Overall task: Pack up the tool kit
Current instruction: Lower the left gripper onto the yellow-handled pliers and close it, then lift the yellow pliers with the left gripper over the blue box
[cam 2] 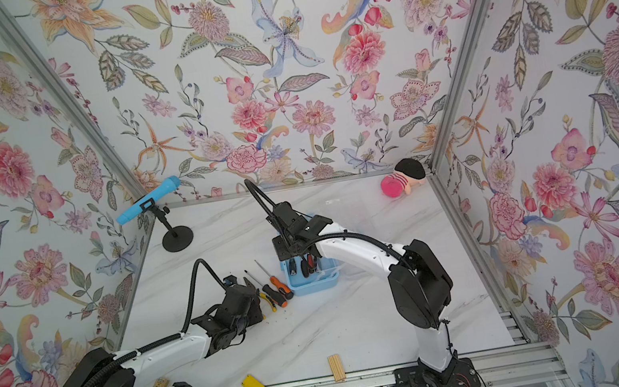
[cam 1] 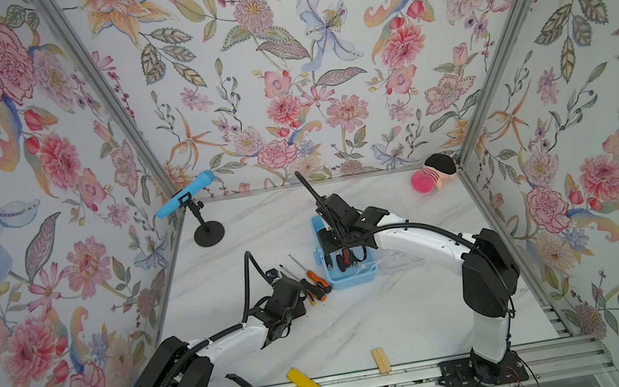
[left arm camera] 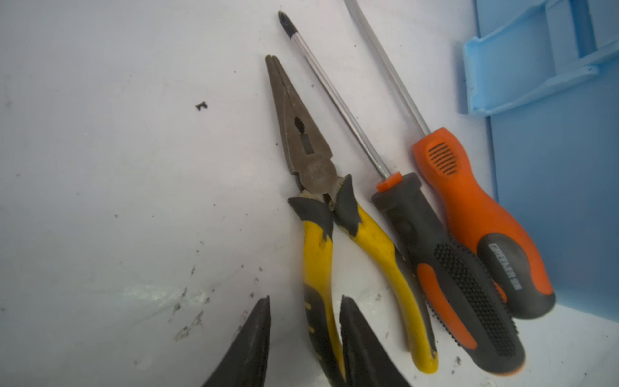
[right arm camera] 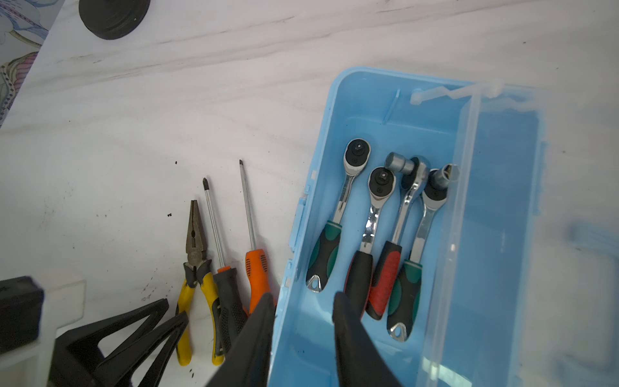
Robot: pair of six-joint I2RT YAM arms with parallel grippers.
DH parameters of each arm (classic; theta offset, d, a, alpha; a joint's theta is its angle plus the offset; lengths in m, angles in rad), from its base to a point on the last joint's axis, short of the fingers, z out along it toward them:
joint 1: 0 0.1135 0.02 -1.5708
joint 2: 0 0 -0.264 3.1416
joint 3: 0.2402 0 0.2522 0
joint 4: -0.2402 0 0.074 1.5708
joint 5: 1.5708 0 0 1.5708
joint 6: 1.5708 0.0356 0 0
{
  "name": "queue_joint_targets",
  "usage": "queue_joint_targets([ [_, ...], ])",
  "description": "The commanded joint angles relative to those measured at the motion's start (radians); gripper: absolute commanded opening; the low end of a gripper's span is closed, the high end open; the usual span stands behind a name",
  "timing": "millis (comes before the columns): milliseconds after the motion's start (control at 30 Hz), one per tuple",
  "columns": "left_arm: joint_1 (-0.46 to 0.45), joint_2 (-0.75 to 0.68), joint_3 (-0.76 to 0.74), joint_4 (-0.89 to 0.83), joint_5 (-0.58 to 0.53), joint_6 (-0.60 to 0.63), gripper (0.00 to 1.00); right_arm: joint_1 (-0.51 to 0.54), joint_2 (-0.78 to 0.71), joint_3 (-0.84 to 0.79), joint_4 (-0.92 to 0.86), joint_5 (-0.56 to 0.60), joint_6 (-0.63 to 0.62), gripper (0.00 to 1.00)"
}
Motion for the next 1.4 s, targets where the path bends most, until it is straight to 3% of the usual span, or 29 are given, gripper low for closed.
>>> queue_joint_targets([
  [0,-0.008,0.026,0.038,-0.033,-0.054,0.038,0.37,-0.012,-0.057,-0.030,0.032,-0.020,0.015,0.32],
  [533,-0.010,0.105,0.066,-0.081,-0.079,0.104,0.30,-0.019,-0.107,-0.063,0.059,-0.048,0.022,0.32],
  [900,-0.003,0.142,0.075,-0.053,-0.052,0.122,0.14,-0.024,-0.134,-0.079,0.058,-0.068,0.024,0.32],
  [1067,0.001,0.097,0.084,-0.088,-0.066,0.125,0.00,-0.024,-0.148,-0.090,0.058,-0.076,0.027,0.32],
  [1367,-0.001,-0.098,0.160,-0.259,-0.118,0.168,0.00,-0.026,-0.205,-0.117,0.058,-0.068,0.030,0.32],
])
